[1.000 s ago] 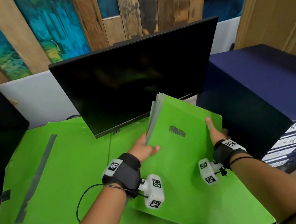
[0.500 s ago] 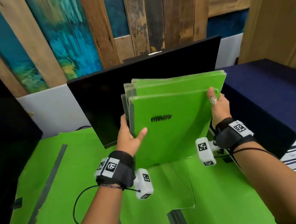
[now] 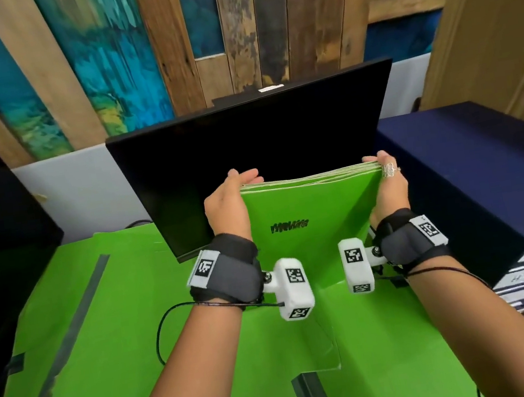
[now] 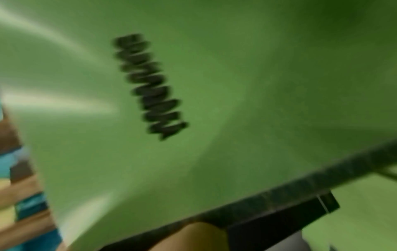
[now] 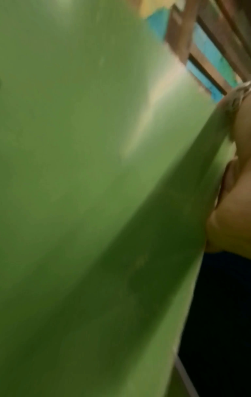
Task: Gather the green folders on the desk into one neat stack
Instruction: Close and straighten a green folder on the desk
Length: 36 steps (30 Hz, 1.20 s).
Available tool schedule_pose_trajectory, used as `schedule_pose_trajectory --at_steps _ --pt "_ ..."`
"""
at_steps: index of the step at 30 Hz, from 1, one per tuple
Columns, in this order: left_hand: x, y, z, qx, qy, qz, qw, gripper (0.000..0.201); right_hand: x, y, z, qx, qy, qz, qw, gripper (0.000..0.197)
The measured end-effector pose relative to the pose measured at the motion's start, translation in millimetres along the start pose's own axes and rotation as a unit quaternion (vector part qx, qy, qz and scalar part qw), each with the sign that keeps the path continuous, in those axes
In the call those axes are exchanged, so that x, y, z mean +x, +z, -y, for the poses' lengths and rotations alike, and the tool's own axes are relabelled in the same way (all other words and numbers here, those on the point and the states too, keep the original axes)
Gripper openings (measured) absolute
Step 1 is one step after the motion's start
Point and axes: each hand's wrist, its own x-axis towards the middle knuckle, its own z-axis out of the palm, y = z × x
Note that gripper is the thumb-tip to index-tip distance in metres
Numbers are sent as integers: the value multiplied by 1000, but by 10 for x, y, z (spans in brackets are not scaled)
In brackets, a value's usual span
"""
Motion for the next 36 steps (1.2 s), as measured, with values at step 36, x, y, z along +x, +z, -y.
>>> schedule_pose_trajectory --at_steps 36 --pt "-583 -333 1555 538 -196 211 792 101 -39 -994 -1127 -623 92 100 771 72"
